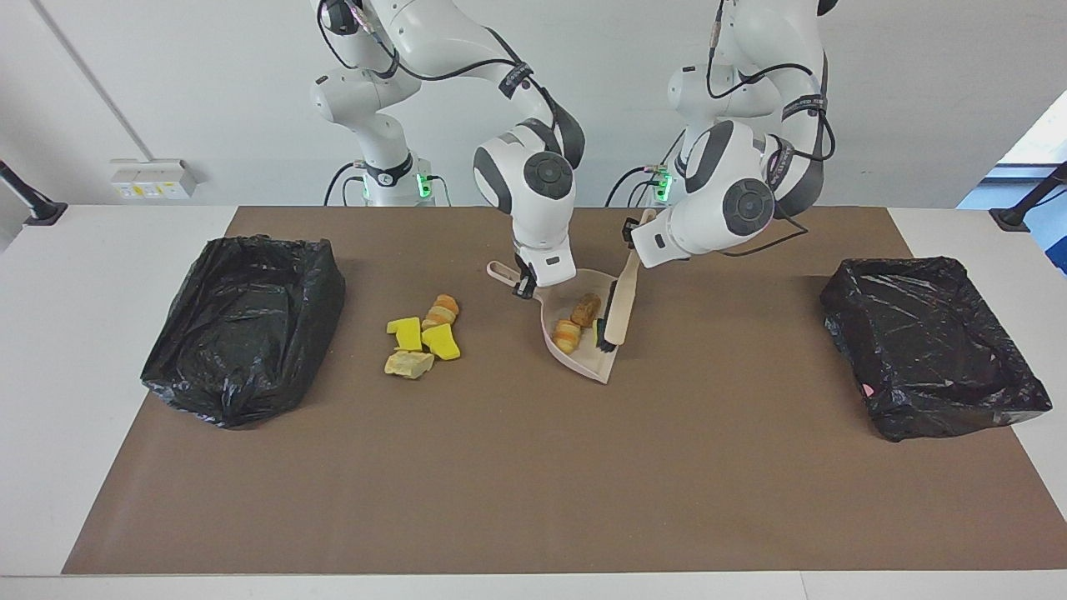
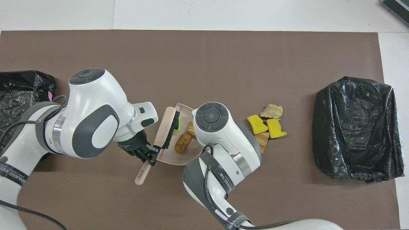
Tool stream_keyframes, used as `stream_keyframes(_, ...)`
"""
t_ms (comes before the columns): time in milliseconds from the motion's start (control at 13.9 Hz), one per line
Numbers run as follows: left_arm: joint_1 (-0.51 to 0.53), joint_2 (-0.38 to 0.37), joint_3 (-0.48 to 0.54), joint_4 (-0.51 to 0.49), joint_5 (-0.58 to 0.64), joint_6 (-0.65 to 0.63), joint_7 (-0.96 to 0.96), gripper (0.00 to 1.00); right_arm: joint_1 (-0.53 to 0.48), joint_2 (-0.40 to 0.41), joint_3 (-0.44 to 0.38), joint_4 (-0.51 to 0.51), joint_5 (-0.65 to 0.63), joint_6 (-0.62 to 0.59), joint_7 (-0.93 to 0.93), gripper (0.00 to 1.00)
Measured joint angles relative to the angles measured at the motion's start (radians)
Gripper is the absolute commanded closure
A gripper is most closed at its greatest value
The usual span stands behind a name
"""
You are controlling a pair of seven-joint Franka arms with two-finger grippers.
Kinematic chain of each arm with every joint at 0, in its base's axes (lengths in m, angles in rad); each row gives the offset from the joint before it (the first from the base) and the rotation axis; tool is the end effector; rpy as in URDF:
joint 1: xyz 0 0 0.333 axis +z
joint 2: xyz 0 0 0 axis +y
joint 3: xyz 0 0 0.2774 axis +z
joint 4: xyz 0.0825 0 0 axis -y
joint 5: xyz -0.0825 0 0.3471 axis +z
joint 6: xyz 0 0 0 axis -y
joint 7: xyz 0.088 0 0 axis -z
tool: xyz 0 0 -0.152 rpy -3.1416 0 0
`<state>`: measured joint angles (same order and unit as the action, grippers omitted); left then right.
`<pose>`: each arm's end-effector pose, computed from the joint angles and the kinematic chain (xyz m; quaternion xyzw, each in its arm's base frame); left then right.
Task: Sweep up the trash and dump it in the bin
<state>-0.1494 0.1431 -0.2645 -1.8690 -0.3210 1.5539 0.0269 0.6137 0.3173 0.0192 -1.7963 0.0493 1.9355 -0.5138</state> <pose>0.4258 -0.2376 0.3582 0.9422 -0.1800 -0.2516 0.1285 0.4521 0.3380 0.2972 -0.8424 -0.5308 0.0902 0.0198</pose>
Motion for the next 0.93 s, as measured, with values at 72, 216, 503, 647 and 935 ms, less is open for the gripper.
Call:
stream_keyframes(72, 0.0, -0.002, -0.003, 0.0, 0.0, -0.002, -0.01, 1.0, 0.0, 0.0, 0.0, 0.0, 0.0, 0.0, 0.0, 1.0)
stream_keyframes(216, -0.002, -0.009, -0.022, -0.015, -0.001, -0.004, -0.044, 1.0, 0.0, 0.0, 0.0, 0.0, 0.0, -0.001, 0.0, 1.0)
stream_keyframes(503, -0.007, -0.076, -0.048, -0.13, -0.003, -0.007, -0.125, 1.0, -0.002, 0.0, -0.002, -0.001, 0.0, -0.005, 0.0, 1.0)
stream_keyframes(647, -0.007, -0.122, -0.054, -0.198, -0.012, -0.007, -0.176, 1.0, -0.003, 0.0, -0.002, -0.001, 0.0, -0.009, 0.0, 1.0)
stream_keyframes(935, -0.007, -0.219, -0.055, -0.31, -0.035, -0.008, -0.253, 1.0, -0.003, 0.0, -0.002, -0.001, 0.0, -0.009, 0.0, 1.0)
